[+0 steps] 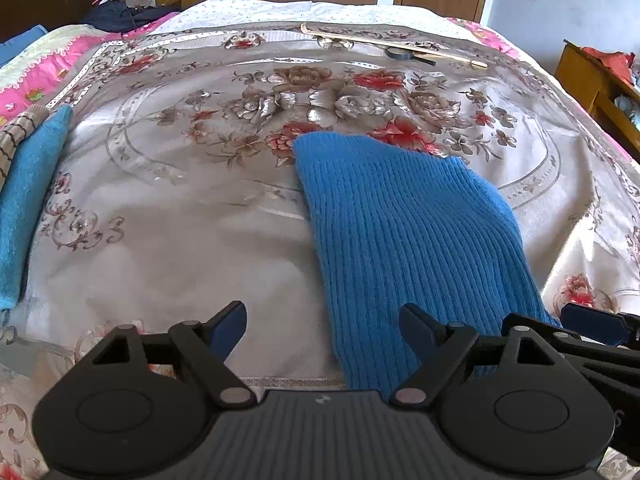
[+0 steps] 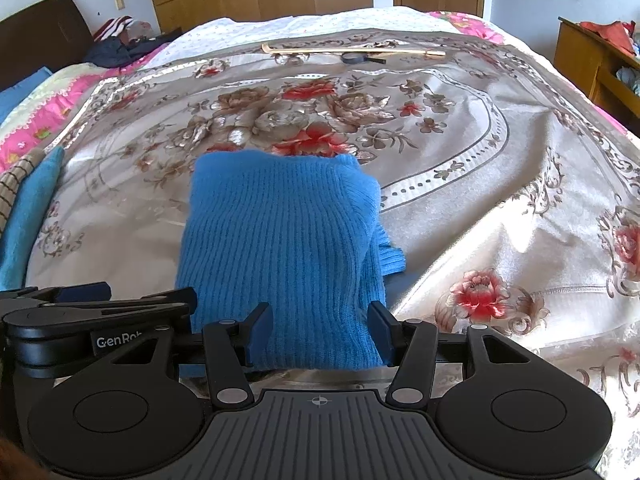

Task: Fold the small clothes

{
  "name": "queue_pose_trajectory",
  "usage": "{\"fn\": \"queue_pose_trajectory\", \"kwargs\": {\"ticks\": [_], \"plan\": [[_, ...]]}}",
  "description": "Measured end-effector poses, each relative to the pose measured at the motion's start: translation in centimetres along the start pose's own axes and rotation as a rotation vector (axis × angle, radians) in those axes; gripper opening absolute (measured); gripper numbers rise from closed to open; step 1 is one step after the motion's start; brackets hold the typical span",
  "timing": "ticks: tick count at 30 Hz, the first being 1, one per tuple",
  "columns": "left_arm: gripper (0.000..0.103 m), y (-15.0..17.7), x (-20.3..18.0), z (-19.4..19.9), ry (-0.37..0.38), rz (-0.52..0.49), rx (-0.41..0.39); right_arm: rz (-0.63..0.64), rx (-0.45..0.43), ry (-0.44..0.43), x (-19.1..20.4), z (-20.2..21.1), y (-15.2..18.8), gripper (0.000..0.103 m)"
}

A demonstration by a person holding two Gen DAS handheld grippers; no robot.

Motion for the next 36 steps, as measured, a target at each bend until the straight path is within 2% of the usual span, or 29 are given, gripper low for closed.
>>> {"fn": "queue_pose_trajectory", "kwargs": {"ticks": [13,36], "plan": [[0.098,0.2,-0.5,0.1,-0.016,-0.027,-0.017,-0.028,-0.004,-0.003,-0.7,0.0,0.3,0.052],[0.097,0.6,-1.0,0.5,-0.024,-0.059,-0.044,-0.047,-0.009,0.006,-1.3,-0.1,0.6,0.052]]}}
Point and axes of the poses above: each gripper's, at about its wrist camera, not at the fingertips, and z roughly against the way its jaws point, x to its left, y to its underside, the point moved 1 cm from there along -z, roughly the way its jaws point, and after that the axes turned 3 degrees about x, right-handed, at the moved point
